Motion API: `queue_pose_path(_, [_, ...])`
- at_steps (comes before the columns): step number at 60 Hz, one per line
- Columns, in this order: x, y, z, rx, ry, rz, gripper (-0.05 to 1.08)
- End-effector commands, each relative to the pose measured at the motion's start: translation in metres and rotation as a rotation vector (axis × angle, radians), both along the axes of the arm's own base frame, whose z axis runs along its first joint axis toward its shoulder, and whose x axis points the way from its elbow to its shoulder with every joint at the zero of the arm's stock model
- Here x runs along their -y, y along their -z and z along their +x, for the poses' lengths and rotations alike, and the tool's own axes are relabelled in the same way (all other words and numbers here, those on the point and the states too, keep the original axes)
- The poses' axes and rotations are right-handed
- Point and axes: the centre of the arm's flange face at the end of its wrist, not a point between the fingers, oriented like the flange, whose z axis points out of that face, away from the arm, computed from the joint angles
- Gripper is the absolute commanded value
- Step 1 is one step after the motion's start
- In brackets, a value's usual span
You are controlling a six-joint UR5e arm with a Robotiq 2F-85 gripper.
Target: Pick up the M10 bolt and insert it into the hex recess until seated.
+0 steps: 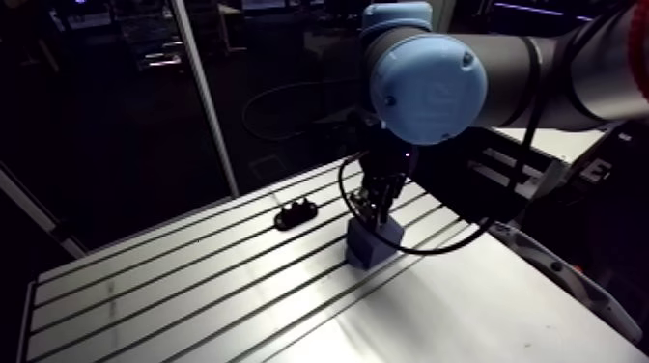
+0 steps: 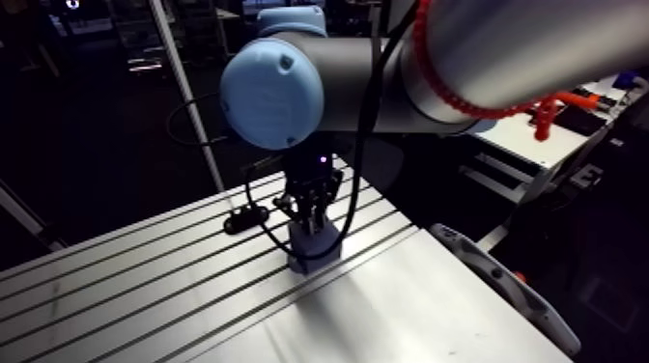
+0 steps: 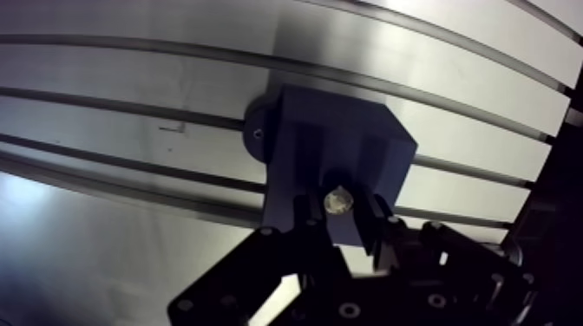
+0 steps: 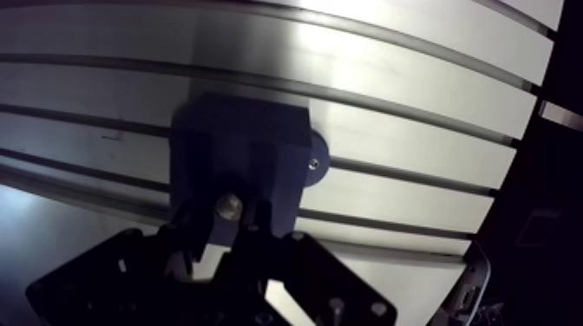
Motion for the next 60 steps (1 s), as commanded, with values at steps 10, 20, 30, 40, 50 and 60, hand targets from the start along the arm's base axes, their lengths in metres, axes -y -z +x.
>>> queue_pose_path(10, [-0.0009, 0.0004, 0.0000, 0.000, 0.001, 0.000, 0.66])
queue_pose_path(20, [-0.0003, 0.0004, -0.0002, 0.001, -0.001, 0.002, 0.66])
queue_pose_path(30, [-0.0012, -0.0002, -0.0004, -0.001, -0.001, 0.002, 0.67])
queue_pose_path(40, [-0.0003, 0.0004, -0.0002, 0.001, -0.002, 0.002, 0.67])
queue_pose_path(50, [-0.0010, 0.0004, 0.0000, 0.001, -0.001, 0.002, 0.67])
queue_pose_path(60, [-0.0011, 0.0012, 0.0000, 0.002, -0.001, 0.001, 0.67])
